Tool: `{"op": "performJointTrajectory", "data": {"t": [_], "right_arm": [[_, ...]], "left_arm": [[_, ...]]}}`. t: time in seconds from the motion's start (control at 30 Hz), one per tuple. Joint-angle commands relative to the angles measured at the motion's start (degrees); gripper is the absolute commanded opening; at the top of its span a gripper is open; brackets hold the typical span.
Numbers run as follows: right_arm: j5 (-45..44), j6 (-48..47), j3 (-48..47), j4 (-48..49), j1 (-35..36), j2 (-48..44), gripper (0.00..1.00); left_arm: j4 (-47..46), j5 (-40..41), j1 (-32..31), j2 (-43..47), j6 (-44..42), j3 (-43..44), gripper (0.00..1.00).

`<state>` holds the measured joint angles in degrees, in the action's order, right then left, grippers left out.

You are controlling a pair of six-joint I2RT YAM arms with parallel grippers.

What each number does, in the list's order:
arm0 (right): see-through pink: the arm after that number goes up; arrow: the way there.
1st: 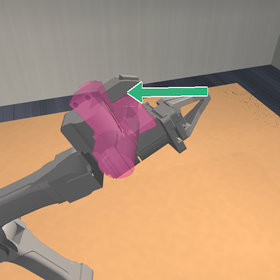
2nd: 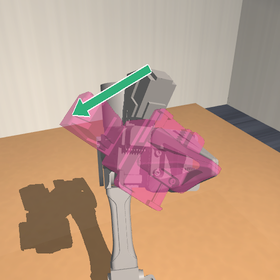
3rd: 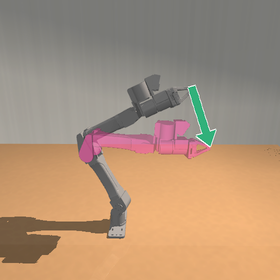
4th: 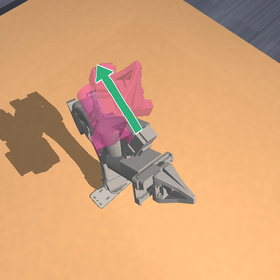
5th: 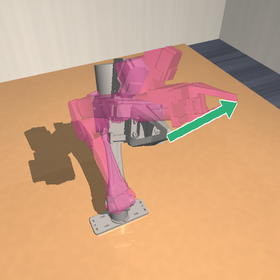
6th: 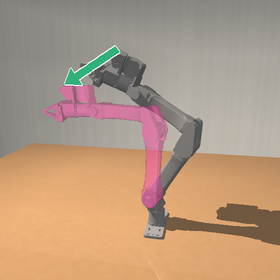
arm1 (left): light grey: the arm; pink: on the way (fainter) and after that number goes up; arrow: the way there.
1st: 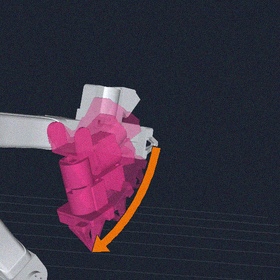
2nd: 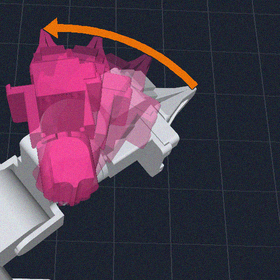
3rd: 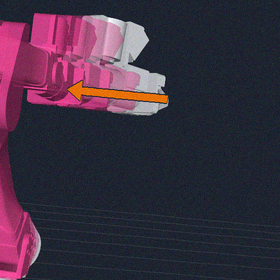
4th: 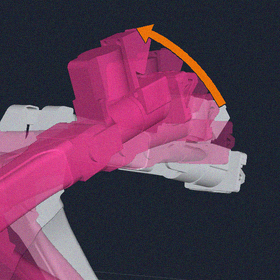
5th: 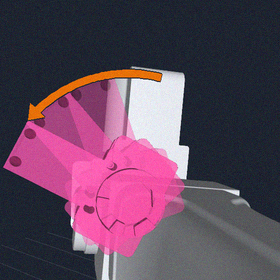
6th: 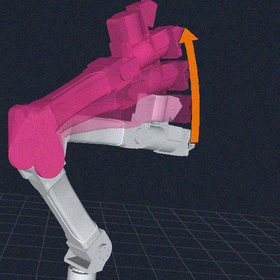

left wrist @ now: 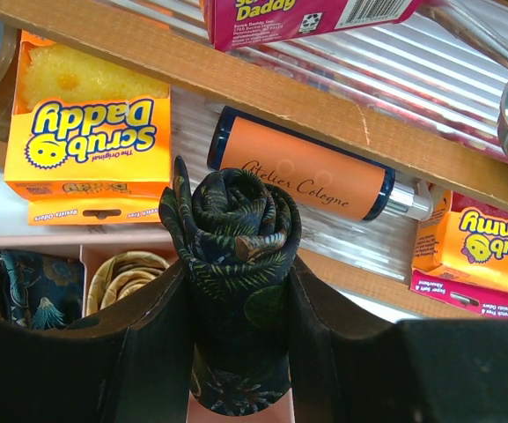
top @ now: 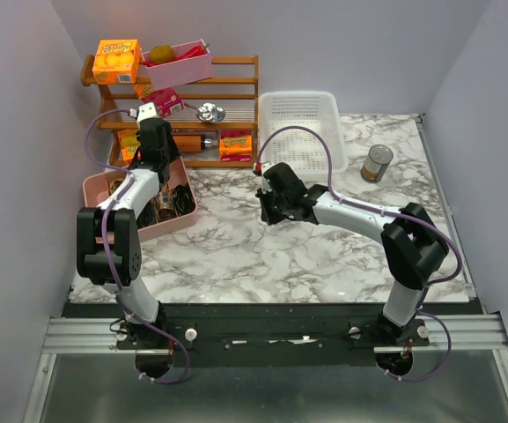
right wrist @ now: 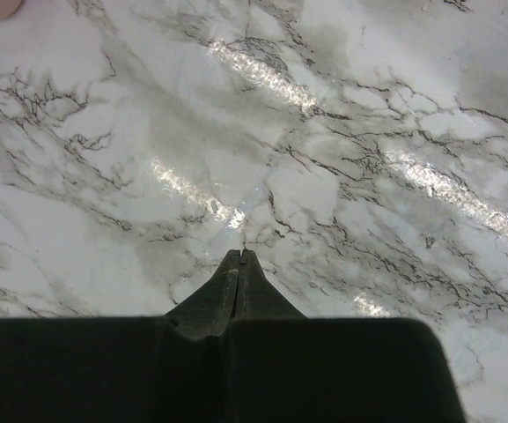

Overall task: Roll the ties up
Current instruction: Flatten out the tie in the storage box.

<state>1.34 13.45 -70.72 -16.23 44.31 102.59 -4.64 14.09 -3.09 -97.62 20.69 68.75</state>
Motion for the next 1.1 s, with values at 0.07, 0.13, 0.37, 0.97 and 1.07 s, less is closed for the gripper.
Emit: {"op": "performJointTrajectory", "data": {"t": [0.07,0.13,0.37,0.97,1.07], "right_arm": [[0.2,-0.9,0.6,0.8,0.1,1.5,0.03],[0.2,-0.9,0.7,0.9,0.1,1.5,0.03],[0.3,-0.9,0.6,0.8,0.1,1.9,0.03],[0.1,-0.8,0.9,0.8,0.1,1.8,0.04],[0.1,-0.8,0.8,0.8,0.1,1.9,0.03]], "left_arm": [[-4.8,-1.4,0.1,0.3,-1.4,-2.1,0.17],[-5.1,-0.5,0.1,-0.1,-1.4,-2.6,0.11],[-3.6,2.3,0.0,-2.6,-1.8,-1.3,0.00],[-4.9,11.0,-3.1,-4.9,-4.4,-3.9,0.00],[-4.2,12.8,-4.5,-5.6,-5.7,-2.9,0.00]]}}
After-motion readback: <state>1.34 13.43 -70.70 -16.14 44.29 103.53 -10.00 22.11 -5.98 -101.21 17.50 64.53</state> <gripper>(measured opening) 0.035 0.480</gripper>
